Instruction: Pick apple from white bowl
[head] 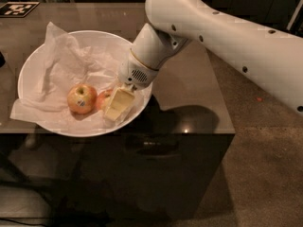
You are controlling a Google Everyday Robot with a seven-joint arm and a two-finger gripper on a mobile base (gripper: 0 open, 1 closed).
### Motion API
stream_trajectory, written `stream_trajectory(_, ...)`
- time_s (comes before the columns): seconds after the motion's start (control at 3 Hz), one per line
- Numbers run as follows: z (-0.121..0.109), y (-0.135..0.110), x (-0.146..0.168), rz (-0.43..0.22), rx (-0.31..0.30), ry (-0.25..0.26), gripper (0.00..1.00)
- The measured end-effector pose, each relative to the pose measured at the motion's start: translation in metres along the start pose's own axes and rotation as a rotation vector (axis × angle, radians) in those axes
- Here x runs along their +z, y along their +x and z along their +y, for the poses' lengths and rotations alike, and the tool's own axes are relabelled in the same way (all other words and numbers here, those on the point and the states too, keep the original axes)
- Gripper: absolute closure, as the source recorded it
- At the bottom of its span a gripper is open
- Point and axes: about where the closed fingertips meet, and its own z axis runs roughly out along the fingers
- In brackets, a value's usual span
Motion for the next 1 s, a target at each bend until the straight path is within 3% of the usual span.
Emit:
stream_trajectory(0.67, 0.01, -0.033, -0.022, -0.015, -0.046, -0.039, 1.0)
stream_trajectory(1.0, 0.005, -0.03, -0.028, -0.027, -0.043, -0.002, 1.0)
